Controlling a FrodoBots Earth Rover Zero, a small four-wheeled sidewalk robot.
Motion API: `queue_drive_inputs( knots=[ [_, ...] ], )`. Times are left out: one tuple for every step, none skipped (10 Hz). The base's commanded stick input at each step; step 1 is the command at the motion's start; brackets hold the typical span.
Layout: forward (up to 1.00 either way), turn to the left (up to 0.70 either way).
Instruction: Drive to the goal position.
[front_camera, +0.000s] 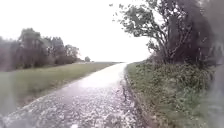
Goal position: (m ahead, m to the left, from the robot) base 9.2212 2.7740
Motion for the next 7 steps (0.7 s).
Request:
queue_drive_inputs(
  knots=[
    [0.00, 0.45],
    [0.00, 0.45],
    [0.00, 0.45],
    [0.00, 0.36],
    [0.00, 0.08],
    [0.00, 0.00],
    [0.00, 0.00]
  ],
)
